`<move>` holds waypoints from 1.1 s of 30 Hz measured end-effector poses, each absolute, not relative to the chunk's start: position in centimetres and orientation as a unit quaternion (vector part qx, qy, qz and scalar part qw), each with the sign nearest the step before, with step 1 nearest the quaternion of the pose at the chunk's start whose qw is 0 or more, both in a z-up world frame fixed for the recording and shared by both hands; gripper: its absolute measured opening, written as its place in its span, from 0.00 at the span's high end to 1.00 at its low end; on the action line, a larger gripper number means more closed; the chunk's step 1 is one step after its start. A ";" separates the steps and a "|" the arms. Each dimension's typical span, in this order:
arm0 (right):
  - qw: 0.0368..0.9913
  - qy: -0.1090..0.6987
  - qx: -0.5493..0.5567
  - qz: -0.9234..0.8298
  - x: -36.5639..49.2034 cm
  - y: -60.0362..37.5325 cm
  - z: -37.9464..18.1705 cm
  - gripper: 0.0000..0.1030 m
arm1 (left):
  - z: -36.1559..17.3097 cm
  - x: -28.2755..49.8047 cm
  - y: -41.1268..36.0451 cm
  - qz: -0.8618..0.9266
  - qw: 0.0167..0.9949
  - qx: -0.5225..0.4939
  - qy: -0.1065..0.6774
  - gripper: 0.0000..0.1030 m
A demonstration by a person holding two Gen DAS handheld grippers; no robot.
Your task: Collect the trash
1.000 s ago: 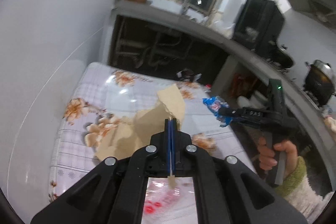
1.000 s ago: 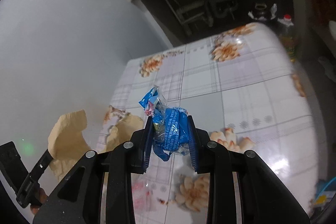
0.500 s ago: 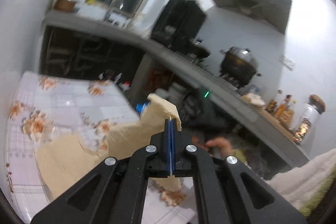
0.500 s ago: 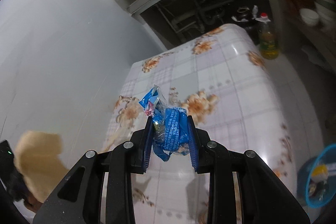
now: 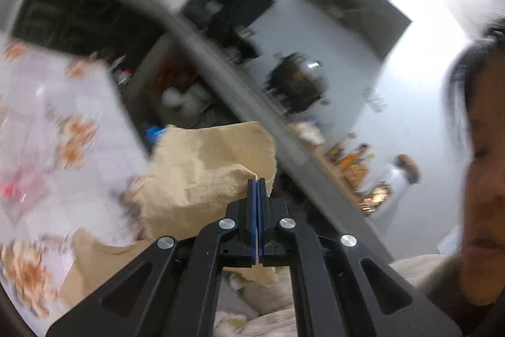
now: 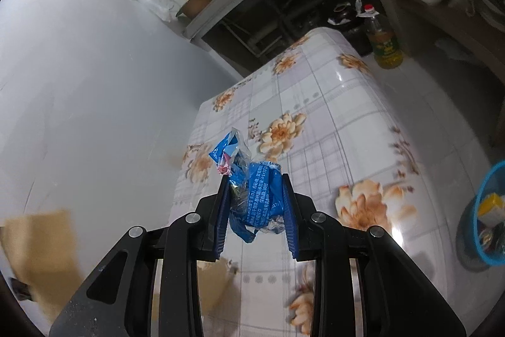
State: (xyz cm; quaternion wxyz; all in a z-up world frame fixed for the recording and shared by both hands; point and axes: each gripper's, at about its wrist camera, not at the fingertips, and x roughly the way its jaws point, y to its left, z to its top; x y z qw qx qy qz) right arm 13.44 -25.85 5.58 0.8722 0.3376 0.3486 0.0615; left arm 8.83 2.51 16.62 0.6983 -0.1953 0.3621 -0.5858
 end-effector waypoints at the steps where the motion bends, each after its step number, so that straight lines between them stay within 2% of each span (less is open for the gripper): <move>1: 0.870 0.351 0.340 0.061 13.0 -25.9 5.3 0.72 | 15.3 9.0 2.6 -0.570 0.702 -0.198 0.377 1.00; 8: 0.847 0.398 0.344 0.080 11.8 -24.2 1.9 0.72 | 7.2 10.2 5.2 -0.430 0.758 -0.159 0.465 1.00; 14: 0.825 0.443 0.338 0.092 11.8 -21.7 -1.1 0.72 | 1.9 9.9 3.5 -0.374 0.764 -0.076 0.520 0.99; 16: 0.823 0.450 0.336 0.088 11.7 -21.3 -1.5 0.72 | 1.5 9.4 2.9 -0.367 0.777 -0.035 0.510 0.92; 17: 0.824 0.451 0.334 0.086 11.7 -21.2 -1.6 0.72 | 1.7 8.9 2.1 -0.370 0.785 -0.009 0.497 0.76; 18: 0.825 0.451 0.330 0.083 11.5 -21.1 -1.5 0.72 | 1.9 8.4 1.5 -0.370 0.793 0.015 0.484 0.57; 20: 0.826 0.450 0.328 0.080 11.2 -21.2 -1.4 0.72 | 2.3 7.4 0.4 -0.379 0.803 0.057 0.457 0.35; 21: 0.826 0.450 0.330 0.076 11.0 -21.4 -1.4 0.72 | 2.1 6.7 -0.4 -0.389 0.802 0.085 0.445 0.28; 23: 0.825 0.451 0.333 0.070 10.8 -21.7 -1.6 0.72 | 1.3 6.1 -1.7 -0.393 0.796 0.130 0.442 0.22; 33: 0.820 0.450 0.350 0.051 9.8 -22.6 -1.7 0.71 | -4.3 5.8 -5.7 -0.354 0.770 0.231 0.479 0.19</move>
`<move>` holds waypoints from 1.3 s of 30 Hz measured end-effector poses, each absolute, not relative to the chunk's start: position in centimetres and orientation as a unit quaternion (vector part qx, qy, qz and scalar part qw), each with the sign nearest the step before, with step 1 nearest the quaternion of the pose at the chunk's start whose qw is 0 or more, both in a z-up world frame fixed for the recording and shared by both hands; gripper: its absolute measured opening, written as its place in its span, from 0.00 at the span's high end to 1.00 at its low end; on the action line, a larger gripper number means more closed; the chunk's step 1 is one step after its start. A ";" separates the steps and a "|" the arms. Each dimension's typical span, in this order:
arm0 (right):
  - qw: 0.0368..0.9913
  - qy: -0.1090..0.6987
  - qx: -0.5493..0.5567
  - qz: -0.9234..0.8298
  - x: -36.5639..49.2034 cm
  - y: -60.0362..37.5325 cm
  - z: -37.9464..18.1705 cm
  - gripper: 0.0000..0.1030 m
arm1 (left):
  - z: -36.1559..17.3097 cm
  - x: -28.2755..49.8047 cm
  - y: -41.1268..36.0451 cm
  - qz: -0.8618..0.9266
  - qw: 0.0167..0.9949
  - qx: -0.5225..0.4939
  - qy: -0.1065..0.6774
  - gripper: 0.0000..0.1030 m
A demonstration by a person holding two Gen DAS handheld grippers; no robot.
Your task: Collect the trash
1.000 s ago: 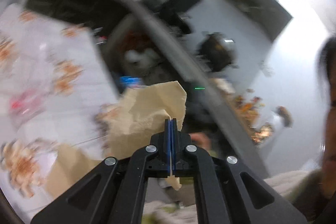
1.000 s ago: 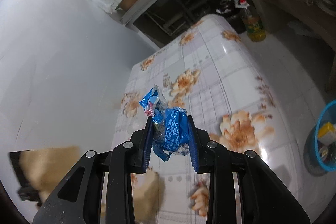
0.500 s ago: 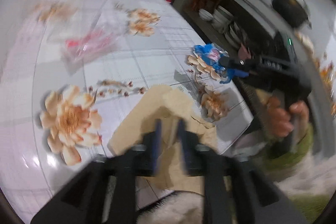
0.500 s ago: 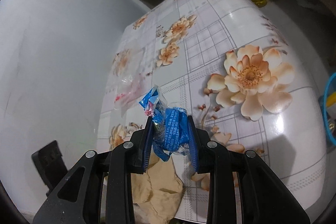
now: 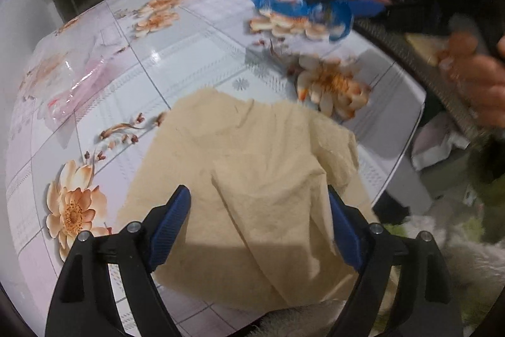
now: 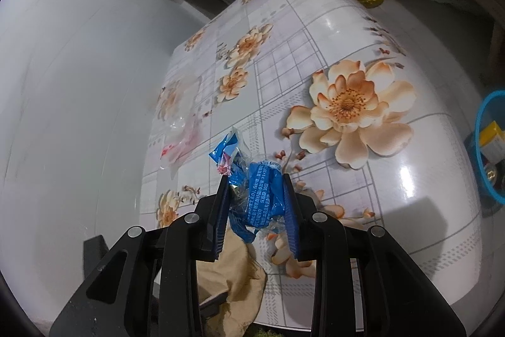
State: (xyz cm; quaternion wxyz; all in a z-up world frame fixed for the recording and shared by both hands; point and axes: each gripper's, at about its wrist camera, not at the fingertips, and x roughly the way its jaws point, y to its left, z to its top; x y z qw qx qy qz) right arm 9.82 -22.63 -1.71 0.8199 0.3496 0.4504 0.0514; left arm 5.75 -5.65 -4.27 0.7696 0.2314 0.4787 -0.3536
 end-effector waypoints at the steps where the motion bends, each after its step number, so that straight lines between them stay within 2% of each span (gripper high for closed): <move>1: 0.820 0.450 0.350 0.050 9.8 -22.6 -1.7 0.71 | -4.3 5.6 -5.8 -0.351 0.773 0.239 0.471 0.18; 8: 0.819 0.449 0.354 0.051 10.0 -22.7 -1.8 0.71 | -4.3 7.1 -5.7 -0.333 0.776 0.227 0.485 0.17; 10: 0.819 0.449 0.354 0.052 10.1 -22.7 -1.9 0.71 | -4.2 7.6 -5.7 -0.324 0.780 0.223 0.487 0.21; 15: 0.817 0.452 0.354 0.053 10.2 -22.6 -2.0 0.71 | -3.8 8.3 -5.7 -0.312 0.788 0.214 0.485 0.44; 29: 0.807 0.471 0.352 0.058 11.4 -21.6 -3.1 0.71 | -3.7 9.1 -6.0 -0.302 0.797 0.205 0.480 0.90; 33: 0.805 0.472 0.354 0.058 11.5 -21.5 -3.2 0.71 | -3.7 9.2 -6.0 -0.303 0.798 0.200 0.481 0.95; 39: 0.808 0.465 0.357 0.060 11.3 -21.6 -3.0 0.71 | -3.0 9.1 -6.1 -0.304 0.804 0.198 0.470 0.96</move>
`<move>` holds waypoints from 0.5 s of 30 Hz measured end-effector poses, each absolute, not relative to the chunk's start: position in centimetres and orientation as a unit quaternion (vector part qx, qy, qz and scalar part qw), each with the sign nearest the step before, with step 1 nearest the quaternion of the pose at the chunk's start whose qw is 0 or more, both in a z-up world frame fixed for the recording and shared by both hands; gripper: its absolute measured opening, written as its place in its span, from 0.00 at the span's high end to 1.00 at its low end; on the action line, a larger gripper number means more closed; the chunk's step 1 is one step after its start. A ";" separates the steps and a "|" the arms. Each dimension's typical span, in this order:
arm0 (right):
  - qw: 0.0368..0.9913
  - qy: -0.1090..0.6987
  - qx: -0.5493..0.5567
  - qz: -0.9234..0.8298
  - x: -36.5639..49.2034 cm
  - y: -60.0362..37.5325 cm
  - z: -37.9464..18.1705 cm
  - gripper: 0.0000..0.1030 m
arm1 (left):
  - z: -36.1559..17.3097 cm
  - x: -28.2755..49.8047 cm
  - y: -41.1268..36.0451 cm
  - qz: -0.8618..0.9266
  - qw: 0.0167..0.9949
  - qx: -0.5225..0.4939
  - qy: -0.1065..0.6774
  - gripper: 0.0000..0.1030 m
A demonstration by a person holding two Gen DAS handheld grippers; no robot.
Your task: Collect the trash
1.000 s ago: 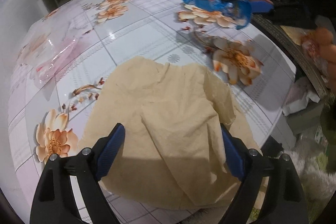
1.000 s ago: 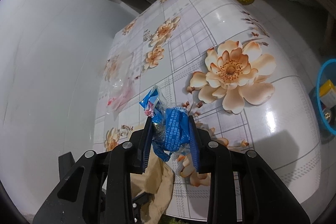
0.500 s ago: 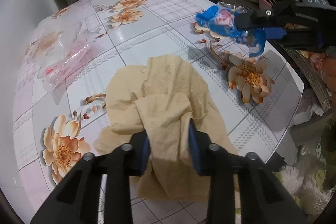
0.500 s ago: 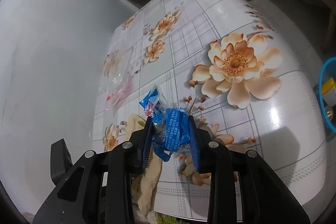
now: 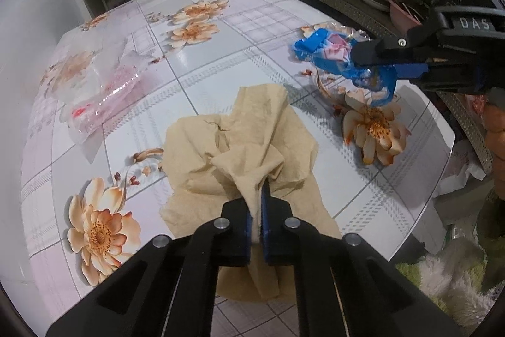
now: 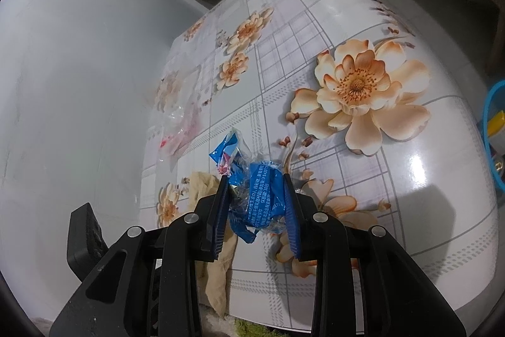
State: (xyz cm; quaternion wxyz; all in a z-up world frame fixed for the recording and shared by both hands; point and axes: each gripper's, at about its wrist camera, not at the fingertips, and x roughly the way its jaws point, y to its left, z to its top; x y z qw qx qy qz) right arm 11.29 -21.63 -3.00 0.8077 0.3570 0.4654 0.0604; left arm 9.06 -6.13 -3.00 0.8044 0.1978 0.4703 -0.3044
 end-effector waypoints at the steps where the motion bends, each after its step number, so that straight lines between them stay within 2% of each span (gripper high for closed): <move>1: 0.808 0.463 0.358 0.061 11.2 -21.7 -2.9 0.71 | -2.8 9.0 -6.2 -0.306 0.806 0.196 0.467 0.96; 8: 0.815 0.445 0.365 0.056 10.2 -22.4 -2.1 0.71 | -0.5 9.6 -6.9 -0.330 0.816 0.177 0.440 0.96; 15: 0.826 0.395 0.402 0.028 6.7 -25.8 -1.4 0.71 | 2.2 10.6 -11.2 -0.382 0.804 0.179 0.418 0.96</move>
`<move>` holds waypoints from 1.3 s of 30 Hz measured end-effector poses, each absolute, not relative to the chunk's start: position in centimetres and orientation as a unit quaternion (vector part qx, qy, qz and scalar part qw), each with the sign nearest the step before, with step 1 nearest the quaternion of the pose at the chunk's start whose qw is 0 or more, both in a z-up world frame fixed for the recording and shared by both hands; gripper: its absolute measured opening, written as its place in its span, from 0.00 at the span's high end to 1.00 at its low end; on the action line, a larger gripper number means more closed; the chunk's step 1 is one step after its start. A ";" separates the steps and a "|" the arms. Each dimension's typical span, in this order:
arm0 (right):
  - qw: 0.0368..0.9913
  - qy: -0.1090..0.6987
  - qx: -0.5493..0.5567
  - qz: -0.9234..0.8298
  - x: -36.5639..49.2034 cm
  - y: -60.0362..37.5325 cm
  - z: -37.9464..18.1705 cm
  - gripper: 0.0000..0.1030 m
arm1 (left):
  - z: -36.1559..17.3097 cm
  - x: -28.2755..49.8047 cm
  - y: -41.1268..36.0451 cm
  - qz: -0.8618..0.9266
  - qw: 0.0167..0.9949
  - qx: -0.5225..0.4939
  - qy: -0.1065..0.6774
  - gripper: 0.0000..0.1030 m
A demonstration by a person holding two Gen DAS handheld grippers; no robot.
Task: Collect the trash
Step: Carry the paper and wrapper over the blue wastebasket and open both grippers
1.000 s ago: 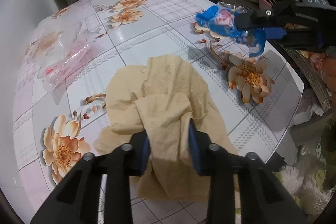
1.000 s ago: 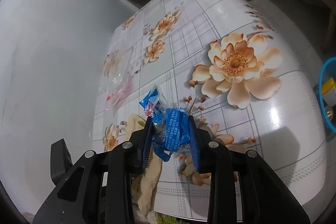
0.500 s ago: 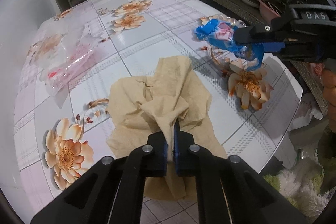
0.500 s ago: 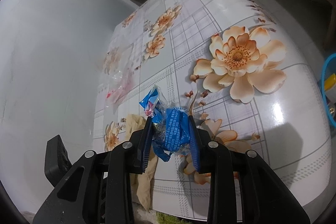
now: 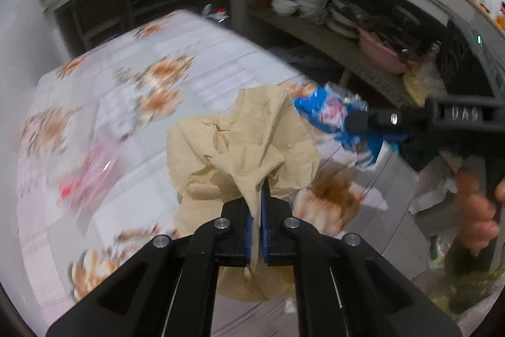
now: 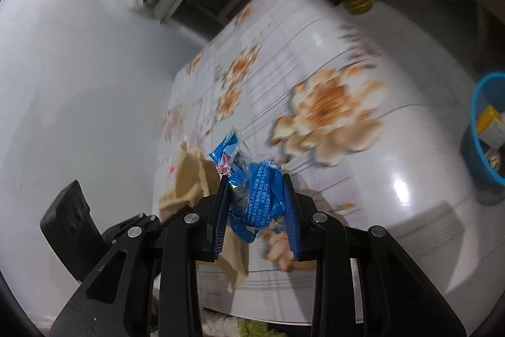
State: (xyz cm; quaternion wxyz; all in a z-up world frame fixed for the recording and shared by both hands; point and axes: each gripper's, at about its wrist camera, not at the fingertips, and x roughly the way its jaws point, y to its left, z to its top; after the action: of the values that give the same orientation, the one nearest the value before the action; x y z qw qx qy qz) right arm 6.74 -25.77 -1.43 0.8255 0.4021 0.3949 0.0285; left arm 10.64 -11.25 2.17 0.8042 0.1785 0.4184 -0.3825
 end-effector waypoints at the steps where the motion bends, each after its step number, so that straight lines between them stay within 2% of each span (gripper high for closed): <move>1: 0.828 0.385 0.408 0.021 5.9 -26.7 -1.3 0.71 | 2.6 10.6 -12.2 -0.393 0.801 0.180 0.415 0.96; 8: 0.836 0.305 0.447 -0.094 -2.5 -35.2 0.0 0.71 | 5.0 9.0 -22.5 -0.489 0.760 0.191 0.384 0.96; 12: 0.816 0.257 0.488 -0.171 -8.4 -40.2 -1.1 0.71 | 4.3 7.8 -29.3 -0.539 0.714 0.193 0.402 0.96; 16: 0.779 0.227 0.538 -0.230 -13.2 -44.6 -4.1 0.71 | 1.1 6.7 -37.1 -0.567 0.658 0.199 0.453 0.96; 23: 0.706 0.216 0.614 -0.280 -14.8 -50.3 -12.0 0.71 | -7.7 7.0 -48.5 -0.541 0.597 0.239 0.542 0.94; 33: 0.655 0.229 0.656 -0.297 -11.8 -56.1 -19.7 0.68 | -16.6 8.0 -56.2 -0.500 0.575 0.278 0.585 0.94; 34: 0.652 0.229 0.656 -0.303 -11.6 -56.5 -20.1 0.64 | -17.0 8.0 -56.7 -0.500 0.573 0.277 0.587 0.93; 35: 0.650 0.231 0.657 -0.306 -11.4 -57.0 -20.5 0.61 | -17.6 8.0 -57.3 -0.500 0.570 0.274 0.591 0.88; 36: 0.648 0.233 0.658 -0.306 -11.4 -57.6 -21.1 0.55 | -18.0 8.0 -57.7 -0.499 0.568 0.273 0.594 0.75; 37: 0.643 0.235 0.660 -0.310 -11.5 -58.0 -21.6 0.49 | -18.4 8.0 -58.1 -0.495 0.571 0.275 0.594 0.66; 38: 0.639 0.234 0.663 -0.311 -11.6 -58.3 -22.2 0.47 | -18.8 8.2 -58.4 -0.491 0.578 0.277 0.590 0.53; 39: 0.636 0.233 0.667 -0.310 -11.6 -58.6 -22.9 0.47 | -18.9 8.2 -58.5 -0.488 0.590 0.275 0.581 0.52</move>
State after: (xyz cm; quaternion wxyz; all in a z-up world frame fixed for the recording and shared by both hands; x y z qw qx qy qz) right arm -11.59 -58.60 -22.90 0.6365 0.6668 0.2328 -0.3099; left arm 8.23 -58.49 -18.88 0.5898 0.2754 0.5815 -0.4880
